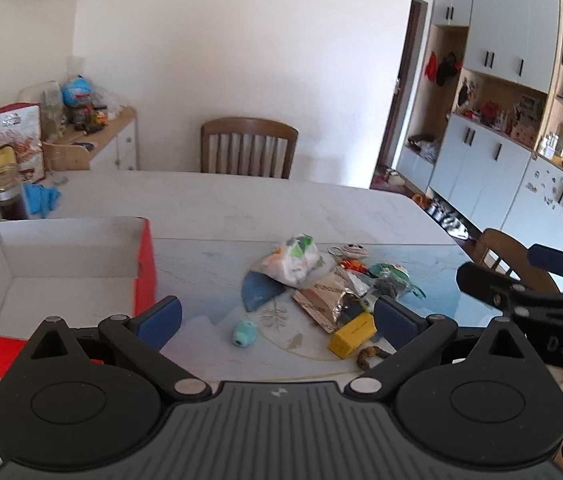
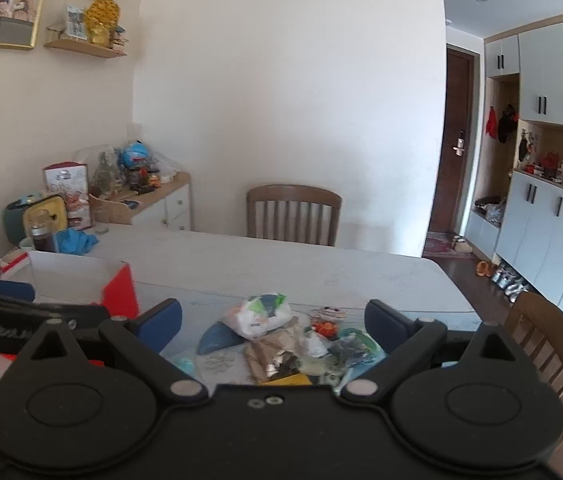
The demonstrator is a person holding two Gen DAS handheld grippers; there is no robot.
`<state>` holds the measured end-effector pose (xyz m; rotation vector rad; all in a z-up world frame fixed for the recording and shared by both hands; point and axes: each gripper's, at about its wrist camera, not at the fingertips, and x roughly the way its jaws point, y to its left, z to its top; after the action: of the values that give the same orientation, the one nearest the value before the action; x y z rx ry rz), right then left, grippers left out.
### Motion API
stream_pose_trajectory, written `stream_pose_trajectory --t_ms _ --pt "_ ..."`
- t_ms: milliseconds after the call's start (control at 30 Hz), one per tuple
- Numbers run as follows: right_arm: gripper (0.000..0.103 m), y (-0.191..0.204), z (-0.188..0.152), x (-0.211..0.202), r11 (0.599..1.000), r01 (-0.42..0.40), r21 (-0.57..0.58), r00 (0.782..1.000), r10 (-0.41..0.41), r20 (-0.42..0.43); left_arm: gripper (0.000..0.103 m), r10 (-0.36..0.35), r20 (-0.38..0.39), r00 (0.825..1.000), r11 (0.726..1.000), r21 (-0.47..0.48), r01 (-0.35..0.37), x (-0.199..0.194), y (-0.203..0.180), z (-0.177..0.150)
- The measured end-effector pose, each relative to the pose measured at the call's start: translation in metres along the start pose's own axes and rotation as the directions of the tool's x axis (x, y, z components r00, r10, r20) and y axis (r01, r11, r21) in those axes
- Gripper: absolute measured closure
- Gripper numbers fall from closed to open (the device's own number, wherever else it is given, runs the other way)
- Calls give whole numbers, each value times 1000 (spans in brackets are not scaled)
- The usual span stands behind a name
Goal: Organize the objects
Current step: 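Move the left gripper toward the teal toy while the right gripper approaches the brown bead bracelet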
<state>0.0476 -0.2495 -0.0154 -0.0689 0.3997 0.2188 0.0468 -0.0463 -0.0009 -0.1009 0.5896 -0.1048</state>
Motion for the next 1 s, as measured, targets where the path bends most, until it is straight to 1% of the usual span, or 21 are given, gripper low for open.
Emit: stream_pose_trajectory --t_ms 100,267,333,400,500,567,600,700,767,900,1000 --pt "6 -14 1 11 999 25 20 1000 -25 -7 0 22 -13 1000 999 37 -22 12 -10 4" --pt "6 -34 -1 33 998 46 32 998 -44 -37 0 15 -25 1000 999 40 -14 31 -13 10" --pt "7 -42 -2 43 999 37 27 998 -35 -53 0 22 -28 999 999 43 -20 42 -14 11" --pt "9 -48 -5 54 1000 20 8 997 -19 -78 0 33 -28 999 998 54 -31 53 -14 11" --pt "14 -56 -13 70 999 26 -23 993 -28 -114 0 52 -45 998 997 61 -49 74 -11 8" --pt "23 -61 -23 83 999 25 -44 988 -31 -148 0 64 -51 997 996 60 -61 89 -8 4" --pt "24 -63 -29 89 998 22 -54 985 -31 -172 0 72 -60 996 996 62 -68 98 -6 3" --pt "31 -69 -49 108 998 -1 -62 967 -15 -253 0 109 -92 990 992 75 -102 122 0 -5" --pt "38 -70 -61 117 997 -21 -73 955 -1 -296 0 120 -103 987 990 83 -111 135 3 -11" --pt "42 -67 -82 132 995 -62 -84 931 28 -363 0 134 -155 979 989 85 -122 160 8 -24" --pt "46 -69 -92 141 990 -124 -70 908 85 -410 0 147 -182 972 987 86 -133 174 11 -31"
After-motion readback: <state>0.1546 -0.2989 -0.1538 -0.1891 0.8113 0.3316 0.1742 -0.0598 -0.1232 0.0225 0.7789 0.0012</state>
